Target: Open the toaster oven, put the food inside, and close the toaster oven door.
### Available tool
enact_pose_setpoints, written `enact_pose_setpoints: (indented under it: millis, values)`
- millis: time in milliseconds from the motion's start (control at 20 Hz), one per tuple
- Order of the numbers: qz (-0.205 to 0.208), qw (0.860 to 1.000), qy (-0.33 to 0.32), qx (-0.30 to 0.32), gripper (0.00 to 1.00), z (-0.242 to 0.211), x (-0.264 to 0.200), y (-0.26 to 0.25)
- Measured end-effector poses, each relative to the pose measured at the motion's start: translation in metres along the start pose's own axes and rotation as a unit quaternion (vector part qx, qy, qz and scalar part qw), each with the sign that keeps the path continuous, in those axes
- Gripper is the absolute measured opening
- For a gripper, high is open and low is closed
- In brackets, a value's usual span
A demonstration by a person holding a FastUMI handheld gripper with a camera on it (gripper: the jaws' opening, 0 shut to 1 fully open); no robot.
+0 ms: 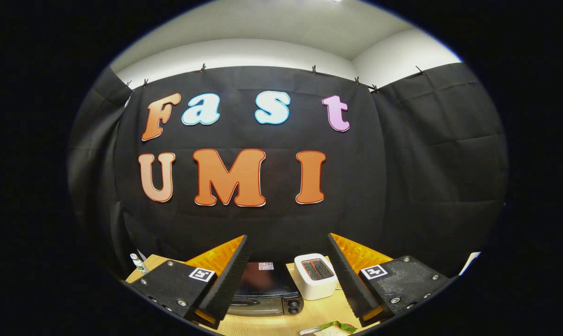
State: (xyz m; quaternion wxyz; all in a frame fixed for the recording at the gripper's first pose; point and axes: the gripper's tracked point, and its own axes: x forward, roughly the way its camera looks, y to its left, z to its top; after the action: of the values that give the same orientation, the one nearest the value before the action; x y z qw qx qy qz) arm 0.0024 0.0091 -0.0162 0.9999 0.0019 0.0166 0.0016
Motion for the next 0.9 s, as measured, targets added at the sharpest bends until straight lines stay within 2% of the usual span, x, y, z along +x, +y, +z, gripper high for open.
enact_pose_setpoints:
  millis: [650, 900]
  values:
    - [0.042, 0.999, 0.022, 0.004, 0.98, -0.031, 0.021, 0.062]
    - [0.067, 0.996, 0.061, -0.002, 0.98, -0.066, 0.031, 0.093]
